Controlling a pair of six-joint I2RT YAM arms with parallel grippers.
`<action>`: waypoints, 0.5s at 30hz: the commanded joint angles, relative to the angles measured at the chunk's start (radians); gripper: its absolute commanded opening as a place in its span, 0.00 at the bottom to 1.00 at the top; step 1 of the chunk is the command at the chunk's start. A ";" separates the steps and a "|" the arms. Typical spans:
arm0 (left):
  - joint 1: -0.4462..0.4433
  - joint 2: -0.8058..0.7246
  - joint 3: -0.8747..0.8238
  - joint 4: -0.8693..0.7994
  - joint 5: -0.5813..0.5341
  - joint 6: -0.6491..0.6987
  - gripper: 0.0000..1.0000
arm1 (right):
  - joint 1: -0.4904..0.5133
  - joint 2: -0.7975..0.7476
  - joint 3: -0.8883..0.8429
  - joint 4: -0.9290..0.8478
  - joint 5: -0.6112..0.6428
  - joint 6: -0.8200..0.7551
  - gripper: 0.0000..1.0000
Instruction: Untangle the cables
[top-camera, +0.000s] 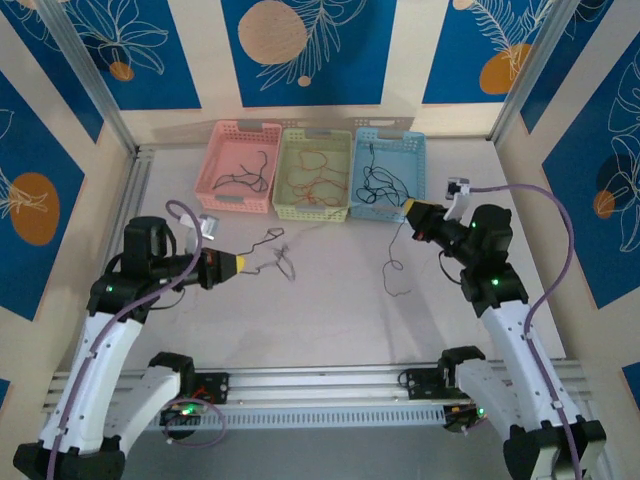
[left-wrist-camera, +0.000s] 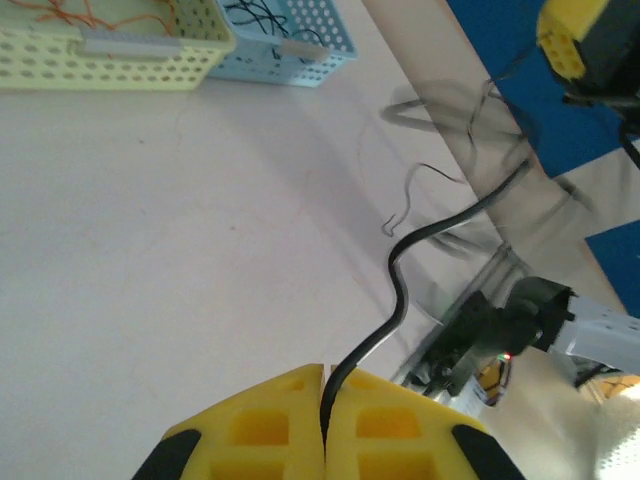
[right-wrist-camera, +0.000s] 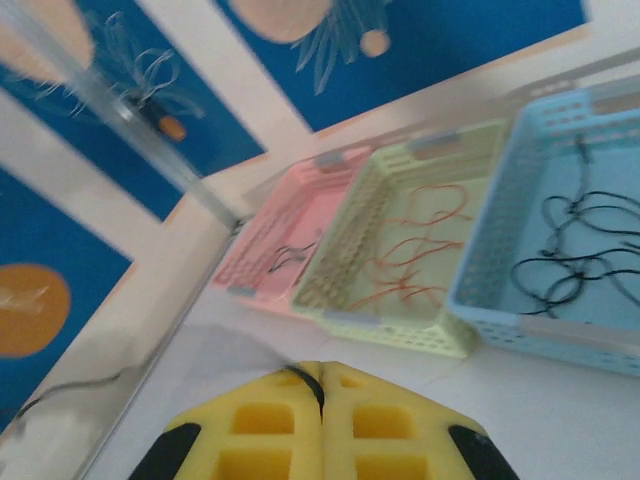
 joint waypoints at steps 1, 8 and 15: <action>-0.004 -0.046 -0.012 0.071 0.105 -0.068 0.00 | 0.052 0.036 0.020 0.051 -0.070 0.028 0.00; -0.005 -0.038 0.009 0.053 -0.070 -0.065 0.00 | 0.292 0.076 0.031 -0.067 0.213 -0.126 0.00; -0.004 -0.123 -0.041 0.103 -0.123 -0.099 0.00 | 0.115 0.023 -0.034 -0.129 0.203 -0.043 0.00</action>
